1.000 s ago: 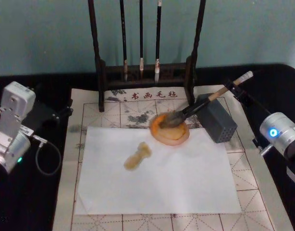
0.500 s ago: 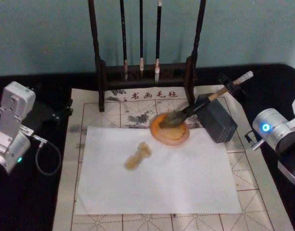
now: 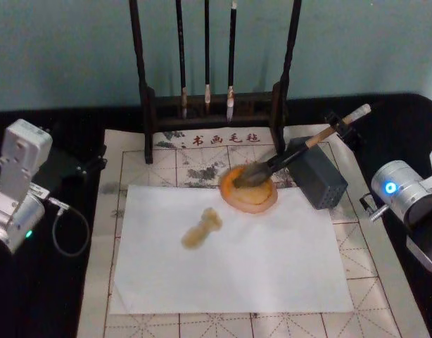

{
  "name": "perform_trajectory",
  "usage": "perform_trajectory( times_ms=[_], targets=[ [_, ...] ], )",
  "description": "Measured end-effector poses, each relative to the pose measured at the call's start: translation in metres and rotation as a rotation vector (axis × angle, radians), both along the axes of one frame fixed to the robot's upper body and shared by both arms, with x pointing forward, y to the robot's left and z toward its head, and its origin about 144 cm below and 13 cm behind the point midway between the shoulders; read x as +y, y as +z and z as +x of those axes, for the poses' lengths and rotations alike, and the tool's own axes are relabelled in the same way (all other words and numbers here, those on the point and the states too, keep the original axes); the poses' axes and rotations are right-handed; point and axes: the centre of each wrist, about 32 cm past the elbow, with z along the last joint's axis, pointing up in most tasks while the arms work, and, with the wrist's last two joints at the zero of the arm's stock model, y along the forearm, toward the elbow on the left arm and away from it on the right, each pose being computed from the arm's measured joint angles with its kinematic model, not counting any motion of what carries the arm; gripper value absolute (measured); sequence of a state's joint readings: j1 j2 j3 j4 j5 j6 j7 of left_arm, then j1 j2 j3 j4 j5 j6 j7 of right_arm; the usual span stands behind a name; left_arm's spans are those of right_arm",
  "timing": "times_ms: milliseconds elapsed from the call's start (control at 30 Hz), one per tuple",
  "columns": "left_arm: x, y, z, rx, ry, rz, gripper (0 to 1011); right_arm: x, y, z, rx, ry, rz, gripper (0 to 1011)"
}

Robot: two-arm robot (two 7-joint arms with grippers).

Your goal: Pick up the brush from the inkstone, write on the paper, then place the brush back to its original position.

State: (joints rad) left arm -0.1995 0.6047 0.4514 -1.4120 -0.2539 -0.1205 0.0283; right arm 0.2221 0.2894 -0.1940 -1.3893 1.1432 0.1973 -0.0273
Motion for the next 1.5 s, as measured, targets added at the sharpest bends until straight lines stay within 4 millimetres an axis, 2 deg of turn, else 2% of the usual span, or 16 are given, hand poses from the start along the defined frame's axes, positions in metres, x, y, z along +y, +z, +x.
perform_trajectory(
  times_ms=[533,667,767,900,933,1100,1200,1300,1333,1433,1500],
  targets=[
    [0.0000,0.0000,0.0000,0.000,0.000,0.000,1001,-0.0003,-0.0001,-0.0001,0.001,0.002,0.003,983],
    [0.0000,0.0000,0.0000,0.000,0.000,0.000,1001,-0.0003,0.0000,-0.0001,0.001,0.003,0.003,908],
    [0.0000,0.0000,0.0000,0.000,0.000,0.000,1001,-0.0003,0.0001,-0.0001,0.000,0.003,0.003,797],
    [0.0000,0.0000,0.0000,0.000,0.000,0.000,1001,-0.0003,0.0002,-0.0001,0.000,0.004,0.004,724],
    [0.0000,0.0000,0.0000,0.000,0.000,0.000,1001,-0.0003,0.0002,-0.0001,0.000,0.004,0.004,668],
    [0.0000,0.0000,0.0000,0.000,0.000,0.000,1001,-0.0003,0.0004,-0.0001,-0.001,0.004,0.004,526],
    [0.0000,0.0000,0.0000,0.000,0.000,0.000,1001,-0.0003,0.0004,-0.0001,0.000,0.004,0.003,405],
    [0.0000,0.0000,0.0000,0.000,0.000,0.000,1001,-0.0003,0.0004,-0.0001,0.000,0.004,0.003,343],
    [0.0000,0.0000,0.0000,0.000,0.000,0.000,1001,-0.0003,0.0004,-0.0001,0.000,0.004,0.003,287],
    [0.0000,0.0000,0.0000,0.000,0.000,0.000,1001,-0.0003,0.0004,-0.0001,-0.001,0.005,0.003,213],
    [0.0000,0.0000,0.0000,0.000,0.000,0.000,1001,-0.0003,0.0004,-0.0001,-0.001,0.005,0.003,200]
  ],
)
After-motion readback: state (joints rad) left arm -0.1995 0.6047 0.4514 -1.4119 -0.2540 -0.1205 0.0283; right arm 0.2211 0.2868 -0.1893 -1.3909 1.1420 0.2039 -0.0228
